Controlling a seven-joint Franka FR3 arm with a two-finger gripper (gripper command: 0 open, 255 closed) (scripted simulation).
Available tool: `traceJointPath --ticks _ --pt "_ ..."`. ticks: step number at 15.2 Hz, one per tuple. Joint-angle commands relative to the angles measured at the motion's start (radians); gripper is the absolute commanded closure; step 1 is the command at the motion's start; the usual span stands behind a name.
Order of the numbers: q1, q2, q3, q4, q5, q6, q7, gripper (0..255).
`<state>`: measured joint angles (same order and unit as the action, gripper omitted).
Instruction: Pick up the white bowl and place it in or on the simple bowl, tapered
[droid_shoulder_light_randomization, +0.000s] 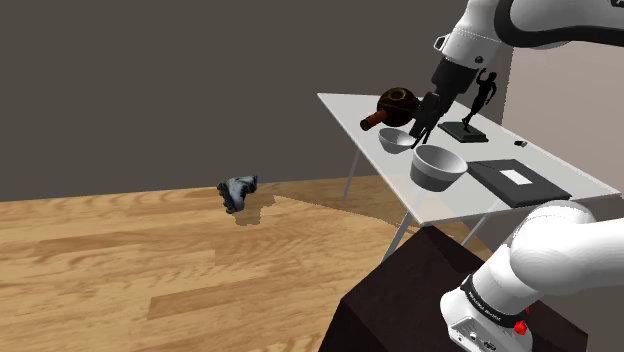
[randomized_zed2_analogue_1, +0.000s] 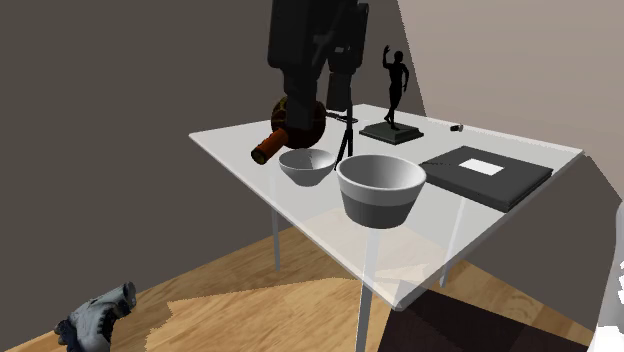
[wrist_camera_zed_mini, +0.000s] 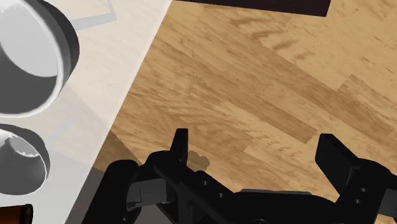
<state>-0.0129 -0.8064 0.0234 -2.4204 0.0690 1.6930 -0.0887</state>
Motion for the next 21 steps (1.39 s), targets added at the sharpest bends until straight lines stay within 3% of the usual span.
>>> traceJointPath --ticks 1,11,21 --pt "0.0 0.0 0.0 0.0 0.0 0.0 0.0 0" --pt "-0.055 0.283 -0.139 0.067 -0.103 0.172 -0.188 0" --pt "-0.092 0.628 -0.254 0.256 -0.131 0.297 -0.365 0"
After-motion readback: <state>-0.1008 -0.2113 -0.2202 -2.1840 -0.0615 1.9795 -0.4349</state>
